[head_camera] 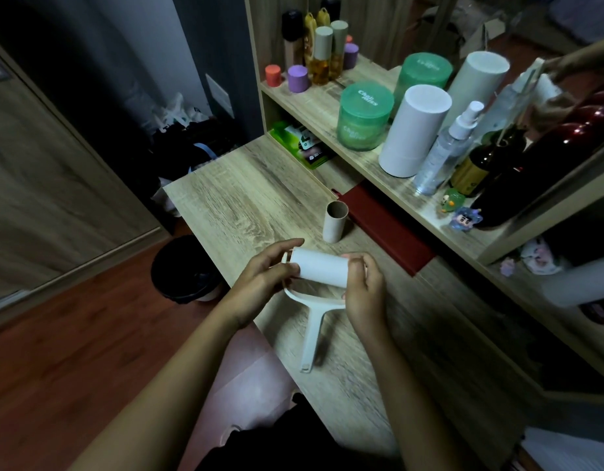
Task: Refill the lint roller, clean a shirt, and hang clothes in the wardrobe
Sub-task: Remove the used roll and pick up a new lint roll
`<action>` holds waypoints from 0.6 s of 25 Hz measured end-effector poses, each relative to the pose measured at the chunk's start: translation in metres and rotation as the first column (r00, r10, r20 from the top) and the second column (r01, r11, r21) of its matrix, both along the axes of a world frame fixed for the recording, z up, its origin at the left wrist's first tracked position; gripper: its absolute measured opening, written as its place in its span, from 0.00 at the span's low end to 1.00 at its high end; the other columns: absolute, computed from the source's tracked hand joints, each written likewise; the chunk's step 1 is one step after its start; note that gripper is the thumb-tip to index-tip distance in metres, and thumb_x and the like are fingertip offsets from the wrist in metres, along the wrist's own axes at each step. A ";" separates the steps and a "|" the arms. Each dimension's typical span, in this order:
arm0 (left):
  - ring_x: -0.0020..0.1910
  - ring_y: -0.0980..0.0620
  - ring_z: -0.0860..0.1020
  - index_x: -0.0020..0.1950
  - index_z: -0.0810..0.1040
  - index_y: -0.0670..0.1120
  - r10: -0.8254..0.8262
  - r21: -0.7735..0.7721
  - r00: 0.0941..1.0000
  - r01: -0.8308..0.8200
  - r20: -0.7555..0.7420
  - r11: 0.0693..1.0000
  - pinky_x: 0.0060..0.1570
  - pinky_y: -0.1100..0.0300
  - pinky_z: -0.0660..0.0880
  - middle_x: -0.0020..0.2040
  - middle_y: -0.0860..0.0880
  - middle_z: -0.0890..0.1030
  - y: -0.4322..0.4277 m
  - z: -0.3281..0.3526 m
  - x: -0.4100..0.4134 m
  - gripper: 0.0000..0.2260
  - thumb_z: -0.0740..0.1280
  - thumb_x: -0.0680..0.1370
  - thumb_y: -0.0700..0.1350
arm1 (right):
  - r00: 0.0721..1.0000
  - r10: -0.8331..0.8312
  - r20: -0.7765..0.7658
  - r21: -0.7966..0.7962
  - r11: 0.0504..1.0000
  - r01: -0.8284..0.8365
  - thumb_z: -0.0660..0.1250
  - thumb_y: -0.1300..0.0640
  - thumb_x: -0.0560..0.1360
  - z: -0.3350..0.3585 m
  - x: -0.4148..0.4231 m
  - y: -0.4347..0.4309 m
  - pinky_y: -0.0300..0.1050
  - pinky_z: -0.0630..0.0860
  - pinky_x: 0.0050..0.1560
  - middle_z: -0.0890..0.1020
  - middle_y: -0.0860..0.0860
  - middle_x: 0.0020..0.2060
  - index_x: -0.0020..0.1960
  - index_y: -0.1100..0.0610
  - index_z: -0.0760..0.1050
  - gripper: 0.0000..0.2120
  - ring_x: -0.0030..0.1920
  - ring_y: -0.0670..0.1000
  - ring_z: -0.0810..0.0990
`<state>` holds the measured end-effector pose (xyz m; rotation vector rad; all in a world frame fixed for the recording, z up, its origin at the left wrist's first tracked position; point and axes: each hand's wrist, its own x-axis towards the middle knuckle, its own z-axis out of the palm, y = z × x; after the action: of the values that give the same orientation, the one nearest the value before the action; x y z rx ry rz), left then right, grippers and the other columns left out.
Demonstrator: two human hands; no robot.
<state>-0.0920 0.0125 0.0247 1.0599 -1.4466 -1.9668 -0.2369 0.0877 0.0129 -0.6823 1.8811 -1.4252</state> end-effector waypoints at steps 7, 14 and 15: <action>0.32 0.56 0.73 0.59 0.75 0.64 0.150 -0.284 0.985 -0.121 0.082 0.951 0.34 0.64 0.70 0.33 0.53 0.74 0.011 -0.006 -0.003 0.15 0.65 0.72 0.57 | 0.999 -0.040 -0.015 -0.003 0.999 0.040 0.53 0.51 0.70 0.001 0.008 -0.001 0.43 0.73 0.36 0.77 0.40 0.38 0.44 0.52 0.74 0.13 0.39 0.40 0.76; 0.28 0.55 0.70 0.58 0.77 0.64 0.207 -0.272 0.976 -0.183 0.063 0.945 0.31 0.63 0.68 0.27 0.54 0.72 0.012 -0.011 -0.007 0.12 0.66 0.75 0.51 | 1.000 -0.019 -0.001 -0.002 1.000 0.019 0.52 0.51 0.70 -0.003 0.010 0.003 0.44 0.75 0.38 0.77 0.41 0.39 0.45 0.52 0.74 0.13 0.40 0.41 0.76; 0.27 0.56 0.70 0.58 0.76 0.64 0.211 -0.277 0.975 -0.183 0.074 0.943 0.30 0.64 0.68 0.27 0.55 0.72 0.012 -0.010 -0.007 0.12 0.66 0.76 0.52 | 1.000 -0.010 0.003 -0.002 1.000 0.010 0.52 0.51 0.71 -0.002 0.011 0.004 0.43 0.76 0.37 0.77 0.41 0.39 0.45 0.52 0.74 0.13 0.40 0.40 0.76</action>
<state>-0.0991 0.0243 0.0148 1.1453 -1.5430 -1.5459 -0.2256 0.0915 0.0106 -0.6728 1.8837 -1.4332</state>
